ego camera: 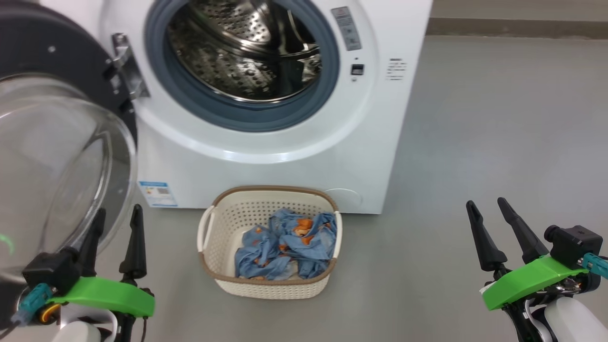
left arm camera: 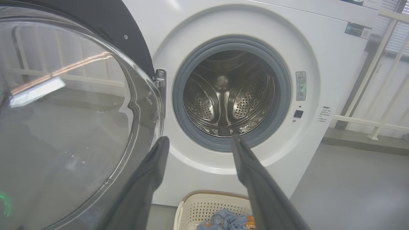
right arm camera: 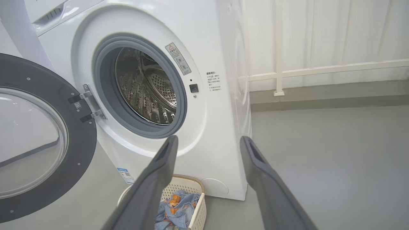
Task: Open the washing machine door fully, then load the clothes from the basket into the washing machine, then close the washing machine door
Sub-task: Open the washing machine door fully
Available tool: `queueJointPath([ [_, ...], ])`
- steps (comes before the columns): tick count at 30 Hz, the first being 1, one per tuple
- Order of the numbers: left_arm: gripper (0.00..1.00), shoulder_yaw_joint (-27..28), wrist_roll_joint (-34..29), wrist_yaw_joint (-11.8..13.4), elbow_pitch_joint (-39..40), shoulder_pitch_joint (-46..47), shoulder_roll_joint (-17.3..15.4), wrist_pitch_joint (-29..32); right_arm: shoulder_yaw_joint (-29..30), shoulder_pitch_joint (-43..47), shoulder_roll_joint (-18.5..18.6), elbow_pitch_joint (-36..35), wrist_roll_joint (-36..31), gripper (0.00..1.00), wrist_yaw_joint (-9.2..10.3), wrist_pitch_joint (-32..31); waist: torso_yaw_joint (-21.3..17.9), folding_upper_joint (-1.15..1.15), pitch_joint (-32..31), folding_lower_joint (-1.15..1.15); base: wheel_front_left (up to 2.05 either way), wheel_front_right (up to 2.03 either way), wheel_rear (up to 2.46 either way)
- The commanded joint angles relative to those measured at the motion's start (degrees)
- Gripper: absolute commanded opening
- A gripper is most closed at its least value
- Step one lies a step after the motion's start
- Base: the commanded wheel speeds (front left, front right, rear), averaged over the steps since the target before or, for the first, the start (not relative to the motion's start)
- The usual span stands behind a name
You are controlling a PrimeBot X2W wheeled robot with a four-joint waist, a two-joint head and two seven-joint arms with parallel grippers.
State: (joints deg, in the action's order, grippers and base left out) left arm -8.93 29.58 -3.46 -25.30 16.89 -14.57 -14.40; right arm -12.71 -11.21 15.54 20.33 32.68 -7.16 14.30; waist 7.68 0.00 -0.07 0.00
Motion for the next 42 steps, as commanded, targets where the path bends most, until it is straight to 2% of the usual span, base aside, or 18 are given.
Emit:
queueJointPath([
  [1,1.00,2.02,-0.57,0.50,2.30,0.45,-1.05,-0.58,-1.18,-1.56,1.27,-1.30,-0.35,1.00,-0.33,0.70,-3.35,0.00,-0.62,0.00,0.00,0.00,0.00],
  [10,1.00,3.66,-1.95,1.26,4.69,-2.15,1.00,-0.59,-2.27,-2.29,1.99,-1.06,-0.98,1.00,-0.33,0.70,-7.80,0.00,-0.25,0.00,0.00,0.00,0.00],
  [19,1.00,5.21,-5.13,2.26,5.41,-3.71,1.70,-0.60,-2.39,-2.60,2.76,-1.15,-1.68,1.00,-0.33,0.70,-9.73,0.00,-0.42,0.00,0.00,0.00,0.00],
  [42,1.00,7.51,-7.85,0.09,4.47,-4.64,4.07,-0.60,-0.81,-2.30,3.81,-1.64,-2.37,1.00,-0.33,0.70,-8.75,0.00,-0.31,0.00,0.00,0.00,0.00],
])
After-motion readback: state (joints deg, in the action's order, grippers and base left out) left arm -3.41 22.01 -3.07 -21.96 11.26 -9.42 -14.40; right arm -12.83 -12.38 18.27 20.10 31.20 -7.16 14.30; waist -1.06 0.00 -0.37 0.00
